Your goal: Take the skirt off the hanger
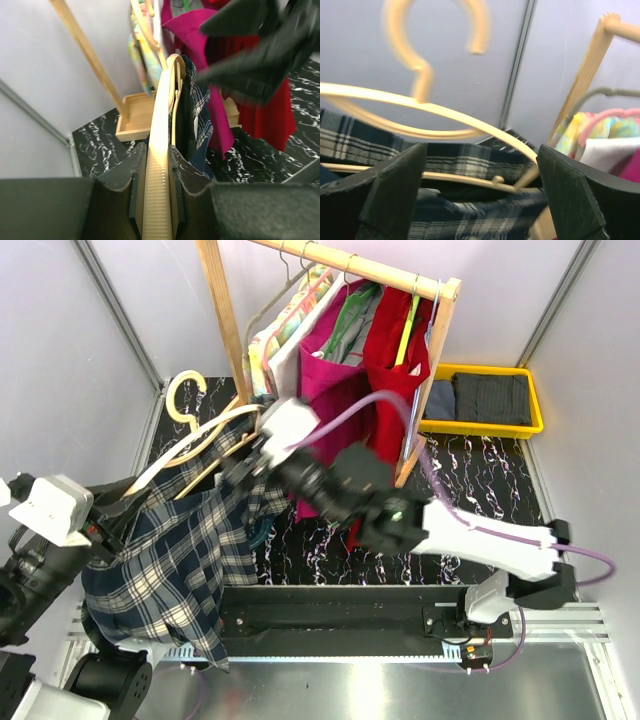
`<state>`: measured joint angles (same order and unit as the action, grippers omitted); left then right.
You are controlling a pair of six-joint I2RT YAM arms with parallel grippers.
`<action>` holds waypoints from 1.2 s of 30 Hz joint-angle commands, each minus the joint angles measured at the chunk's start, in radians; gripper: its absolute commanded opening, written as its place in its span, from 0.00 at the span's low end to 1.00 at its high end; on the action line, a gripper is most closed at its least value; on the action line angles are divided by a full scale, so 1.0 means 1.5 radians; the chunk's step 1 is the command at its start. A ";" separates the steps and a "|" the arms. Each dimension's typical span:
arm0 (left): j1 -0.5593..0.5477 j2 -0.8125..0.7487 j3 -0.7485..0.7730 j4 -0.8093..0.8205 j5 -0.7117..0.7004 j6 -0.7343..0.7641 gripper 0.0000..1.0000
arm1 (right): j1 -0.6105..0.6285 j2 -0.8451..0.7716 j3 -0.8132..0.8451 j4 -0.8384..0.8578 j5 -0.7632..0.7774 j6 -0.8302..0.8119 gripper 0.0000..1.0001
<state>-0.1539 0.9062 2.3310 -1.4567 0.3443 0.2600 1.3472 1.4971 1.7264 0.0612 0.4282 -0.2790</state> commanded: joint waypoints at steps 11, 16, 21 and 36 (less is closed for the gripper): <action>-0.002 0.026 0.037 0.087 0.066 -0.025 0.00 | 0.069 0.099 -0.089 0.443 0.212 -0.602 0.99; -0.002 0.030 0.053 0.068 0.074 -0.015 0.00 | 0.067 0.140 -0.105 0.578 0.212 -0.722 0.98; -0.002 0.049 0.115 0.033 0.081 -0.005 0.00 | 0.044 0.140 -0.127 0.622 0.192 -0.712 0.88; -0.002 0.004 0.028 0.001 0.105 -0.004 0.00 | 0.031 0.107 -0.100 0.599 0.175 -0.694 0.45</action>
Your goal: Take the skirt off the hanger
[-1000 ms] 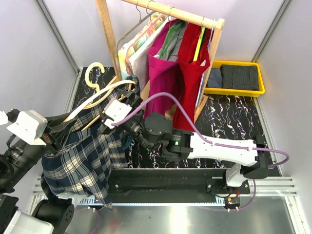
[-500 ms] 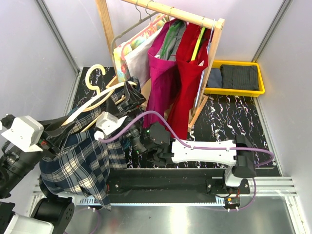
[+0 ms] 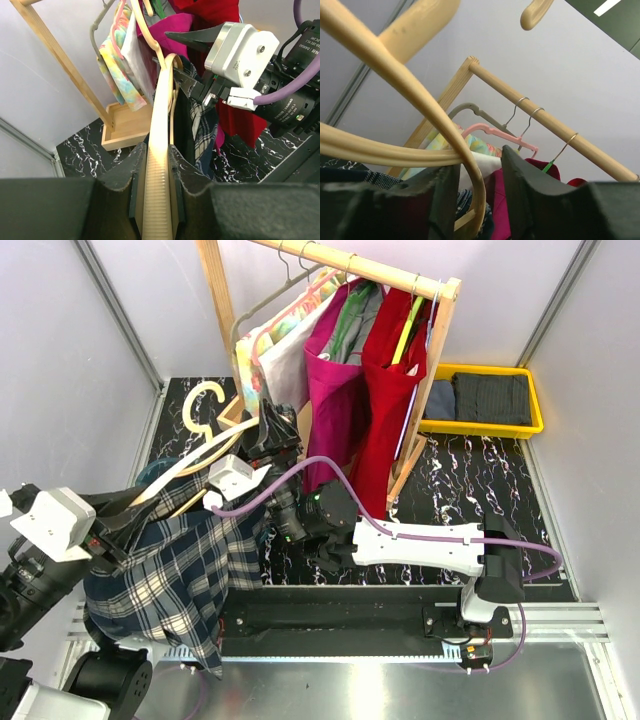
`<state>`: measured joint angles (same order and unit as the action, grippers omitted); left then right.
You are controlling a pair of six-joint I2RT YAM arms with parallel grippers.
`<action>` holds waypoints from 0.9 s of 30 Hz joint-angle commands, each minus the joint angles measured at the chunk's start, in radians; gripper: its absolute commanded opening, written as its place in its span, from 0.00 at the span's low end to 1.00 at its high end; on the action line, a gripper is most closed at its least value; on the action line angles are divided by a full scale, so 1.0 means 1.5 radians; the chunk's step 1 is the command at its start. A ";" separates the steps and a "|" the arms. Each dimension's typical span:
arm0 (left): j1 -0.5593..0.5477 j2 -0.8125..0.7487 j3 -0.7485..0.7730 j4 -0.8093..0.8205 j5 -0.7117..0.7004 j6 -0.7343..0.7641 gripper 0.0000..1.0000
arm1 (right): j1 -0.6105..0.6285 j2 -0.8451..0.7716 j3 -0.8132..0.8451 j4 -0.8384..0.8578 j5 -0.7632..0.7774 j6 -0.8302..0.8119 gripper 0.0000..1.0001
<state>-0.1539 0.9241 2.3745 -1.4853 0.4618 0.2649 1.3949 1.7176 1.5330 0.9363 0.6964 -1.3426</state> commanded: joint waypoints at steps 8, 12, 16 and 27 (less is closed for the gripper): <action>-0.002 -0.047 -0.116 0.114 0.003 -0.030 0.30 | 0.007 -0.049 0.042 -0.001 0.012 0.052 0.00; -0.002 -0.037 -0.168 0.144 0.038 -0.053 0.43 | 0.016 -0.052 0.059 -0.012 0.014 0.051 0.00; -0.002 -0.029 -0.216 0.179 0.065 -0.062 0.47 | 0.023 -0.054 0.074 -0.020 0.016 0.046 0.00; -0.002 0.030 -0.256 0.215 0.115 -0.058 0.12 | 0.052 -0.025 0.134 -0.036 0.012 0.008 0.00</action>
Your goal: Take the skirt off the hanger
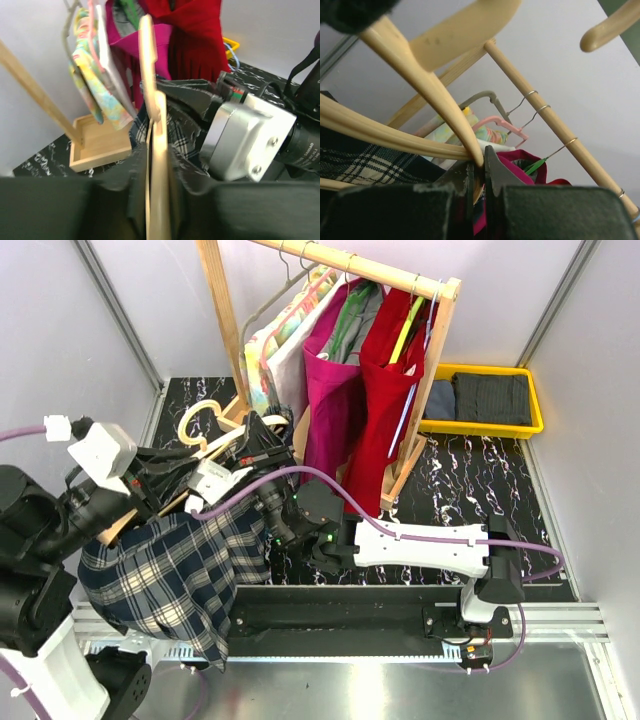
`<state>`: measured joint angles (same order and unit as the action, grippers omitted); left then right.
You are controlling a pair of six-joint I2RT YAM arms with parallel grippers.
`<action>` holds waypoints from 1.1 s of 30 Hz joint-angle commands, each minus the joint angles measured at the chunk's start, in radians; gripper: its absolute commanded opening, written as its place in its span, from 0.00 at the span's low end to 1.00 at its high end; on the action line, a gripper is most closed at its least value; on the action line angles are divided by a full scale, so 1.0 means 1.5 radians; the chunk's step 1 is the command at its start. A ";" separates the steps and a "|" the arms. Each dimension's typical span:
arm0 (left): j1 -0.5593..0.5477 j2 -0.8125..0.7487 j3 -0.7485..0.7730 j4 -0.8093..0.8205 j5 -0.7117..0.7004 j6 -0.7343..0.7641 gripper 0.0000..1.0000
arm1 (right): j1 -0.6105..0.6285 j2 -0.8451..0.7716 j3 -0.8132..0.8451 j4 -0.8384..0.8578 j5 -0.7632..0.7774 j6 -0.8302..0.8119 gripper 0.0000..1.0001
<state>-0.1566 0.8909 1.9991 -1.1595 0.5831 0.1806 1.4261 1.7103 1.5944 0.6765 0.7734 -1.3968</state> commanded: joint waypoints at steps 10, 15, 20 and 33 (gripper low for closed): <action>0.000 0.117 0.096 -0.255 0.078 0.161 0.37 | 0.032 -0.029 0.118 0.120 -0.048 0.044 0.00; 0.000 0.097 0.076 -0.257 0.066 0.169 0.55 | 0.031 -0.022 0.139 0.111 -0.053 0.041 0.00; -0.001 0.096 0.031 -0.257 0.068 0.188 0.15 | 0.031 -0.030 0.145 0.112 -0.061 0.035 0.00; -0.059 0.145 -0.007 -0.257 0.089 0.161 0.00 | 0.030 0.008 0.262 0.107 -0.099 -0.007 0.04</action>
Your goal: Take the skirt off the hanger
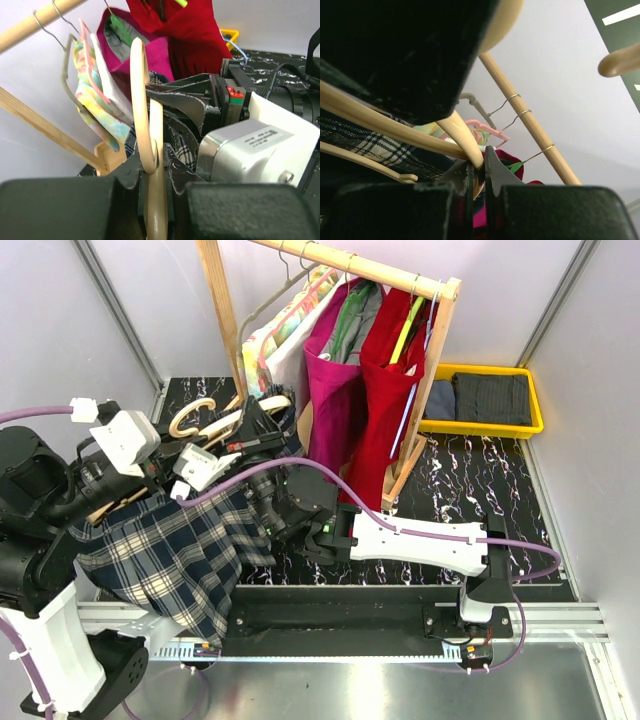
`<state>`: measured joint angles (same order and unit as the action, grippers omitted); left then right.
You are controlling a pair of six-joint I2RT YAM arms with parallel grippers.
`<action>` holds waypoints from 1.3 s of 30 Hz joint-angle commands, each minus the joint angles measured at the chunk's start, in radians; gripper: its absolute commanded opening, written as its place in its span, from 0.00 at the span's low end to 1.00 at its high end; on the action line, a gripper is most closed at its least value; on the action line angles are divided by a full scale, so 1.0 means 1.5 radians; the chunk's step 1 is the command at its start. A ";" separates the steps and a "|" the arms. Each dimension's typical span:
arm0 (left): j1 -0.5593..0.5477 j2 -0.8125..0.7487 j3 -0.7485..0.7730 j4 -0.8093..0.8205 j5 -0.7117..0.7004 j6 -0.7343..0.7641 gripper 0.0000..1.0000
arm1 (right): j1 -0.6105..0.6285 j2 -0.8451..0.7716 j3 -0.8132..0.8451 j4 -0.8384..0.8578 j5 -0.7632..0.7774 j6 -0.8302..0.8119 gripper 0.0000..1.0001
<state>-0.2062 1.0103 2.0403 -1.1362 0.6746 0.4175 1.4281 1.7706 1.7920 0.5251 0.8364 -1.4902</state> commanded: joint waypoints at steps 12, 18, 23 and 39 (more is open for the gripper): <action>-0.026 0.109 0.183 -0.028 -0.144 -0.085 0.00 | 0.015 -0.114 0.002 0.309 0.012 0.180 1.00; -0.026 0.084 0.216 -0.012 -0.223 -0.053 0.00 | -0.152 -0.350 -0.142 0.015 0.028 0.707 1.00; -0.026 0.041 0.220 0.024 -0.269 -0.058 0.00 | -0.332 -0.402 -0.175 -0.248 -0.160 1.118 1.00; -0.026 0.031 0.186 0.011 -0.149 -0.169 0.00 | -0.333 -0.156 0.056 -0.344 -0.395 1.334 0.93</action>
<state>-0.2459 1.0767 2.3886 -1.2255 0.3981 0.1928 0.9249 1.5635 1.7489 0.0071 0.3580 0.3977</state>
